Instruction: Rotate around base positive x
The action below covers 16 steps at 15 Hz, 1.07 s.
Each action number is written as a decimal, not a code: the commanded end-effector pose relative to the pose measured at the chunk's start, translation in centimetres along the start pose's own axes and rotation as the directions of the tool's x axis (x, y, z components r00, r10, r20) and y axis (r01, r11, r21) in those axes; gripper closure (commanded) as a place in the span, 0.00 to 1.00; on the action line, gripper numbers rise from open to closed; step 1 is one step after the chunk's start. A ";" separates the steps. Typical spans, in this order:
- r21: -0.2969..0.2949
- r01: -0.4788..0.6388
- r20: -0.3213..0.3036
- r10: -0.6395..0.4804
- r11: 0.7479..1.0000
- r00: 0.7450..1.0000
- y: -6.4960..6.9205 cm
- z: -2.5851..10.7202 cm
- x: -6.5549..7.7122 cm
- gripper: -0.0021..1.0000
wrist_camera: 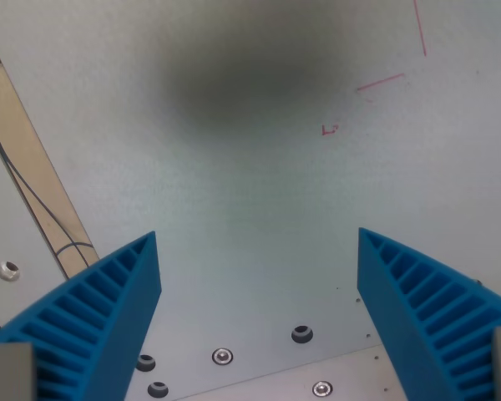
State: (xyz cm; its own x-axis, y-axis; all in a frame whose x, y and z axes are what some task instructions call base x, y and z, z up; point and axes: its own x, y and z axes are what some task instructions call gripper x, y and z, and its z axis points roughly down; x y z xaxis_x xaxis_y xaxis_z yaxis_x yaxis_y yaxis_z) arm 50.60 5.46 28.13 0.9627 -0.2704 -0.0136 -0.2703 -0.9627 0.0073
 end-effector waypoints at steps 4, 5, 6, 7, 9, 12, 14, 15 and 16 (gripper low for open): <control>0.046 0.000 0.010 0.000 0.999 1.000 0.0 -0.1 0.0 0.00; 0.057 0.000 0.013 0.000 0.998 1.000 0.0 -0.1 0.0 0.00; 0.068 0.000 0.016 -0.001 0.998 1.000 0.0 -0.1 0.0 0.00; 0.079 0.000 0.019 -0.001 0.997 1.000 0.0 -0.1 0.0 0.00; 0.102 -0.001 0.026 -0.002 0.995 1.000 0.0 -0.1 0.0 0.00; 0.135 -0.001 0.035 -0.004 0.991 0.999 0.0 -0.1 0.0 0.00; 0.157 -0.001 0.041 -0.005 0.988 0.999 0.0 -0.1 0.0 0.00; 0.168 -0.002 0.045 -0.006 0.986 0.999 0.0 -0.1 0.0 0.00; 0.179 -0.002 0.048 -0.007 0.984 0.999 0.0 -0.1 0.0 0.00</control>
State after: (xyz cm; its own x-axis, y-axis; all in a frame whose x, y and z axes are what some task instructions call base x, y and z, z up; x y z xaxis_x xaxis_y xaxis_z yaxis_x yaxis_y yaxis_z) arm 50.57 5.90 28.14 0.9592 -0.2812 -0.0308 -0.2822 -0.9586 -0.0371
